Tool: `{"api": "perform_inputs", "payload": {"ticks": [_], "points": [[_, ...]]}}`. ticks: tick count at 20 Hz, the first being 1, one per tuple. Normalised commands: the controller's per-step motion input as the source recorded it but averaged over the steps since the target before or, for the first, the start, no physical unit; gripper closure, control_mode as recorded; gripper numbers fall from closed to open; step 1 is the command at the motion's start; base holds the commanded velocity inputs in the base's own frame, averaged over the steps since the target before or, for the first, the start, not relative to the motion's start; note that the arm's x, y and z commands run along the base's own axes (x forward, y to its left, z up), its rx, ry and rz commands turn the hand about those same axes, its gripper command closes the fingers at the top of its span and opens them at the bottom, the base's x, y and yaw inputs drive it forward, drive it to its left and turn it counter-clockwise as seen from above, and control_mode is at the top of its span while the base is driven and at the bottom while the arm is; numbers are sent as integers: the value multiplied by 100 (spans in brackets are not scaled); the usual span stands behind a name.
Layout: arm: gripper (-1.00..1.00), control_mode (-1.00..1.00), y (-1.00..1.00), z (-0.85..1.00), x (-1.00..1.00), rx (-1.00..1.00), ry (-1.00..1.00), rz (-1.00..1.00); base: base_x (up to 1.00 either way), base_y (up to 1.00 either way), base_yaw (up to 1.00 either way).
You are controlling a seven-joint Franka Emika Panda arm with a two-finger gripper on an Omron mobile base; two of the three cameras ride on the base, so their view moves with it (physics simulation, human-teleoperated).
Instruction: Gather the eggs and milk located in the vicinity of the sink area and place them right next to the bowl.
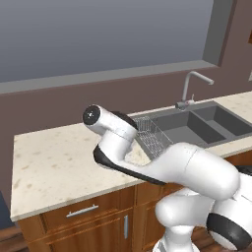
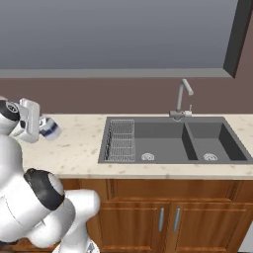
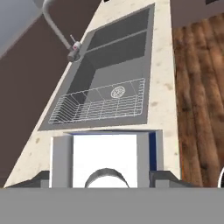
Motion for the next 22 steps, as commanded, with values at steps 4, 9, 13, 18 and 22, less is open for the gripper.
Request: {"api": "perform_inputs", "payload": {"ticks": [4, 9, 13, 18, 22], "points": [[100, -100, -72, 23, -37, 35, 0, -12, 0, 0, 0], [100, -100, -56, 26, -25, 37, 2, -1, 0, 0, 0], [100, -100, -25, 19, 0, 21, 0, 0, 0, 0, 0], [100, -100, -9, 1, 0, 8, 0, 0, 0, 0, 0], [100, -100, -1, 0, 0, 2, 0, 0, 0, 0, 0]]}}
